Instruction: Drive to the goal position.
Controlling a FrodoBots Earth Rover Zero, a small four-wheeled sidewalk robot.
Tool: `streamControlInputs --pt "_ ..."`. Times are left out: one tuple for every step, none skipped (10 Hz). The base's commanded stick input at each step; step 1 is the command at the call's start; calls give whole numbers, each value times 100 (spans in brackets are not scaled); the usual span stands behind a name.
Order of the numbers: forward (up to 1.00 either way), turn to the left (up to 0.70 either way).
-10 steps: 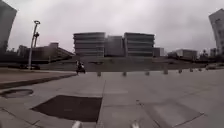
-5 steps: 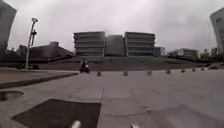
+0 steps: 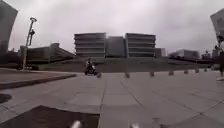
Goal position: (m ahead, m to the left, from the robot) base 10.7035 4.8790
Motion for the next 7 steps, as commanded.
streamControlInputs --pt "70 -1" --pt "70 -1" --pt "70 -1" --pt "70 -1" --pt "70 -1" --pt "70 -1" --pt "70 -1"
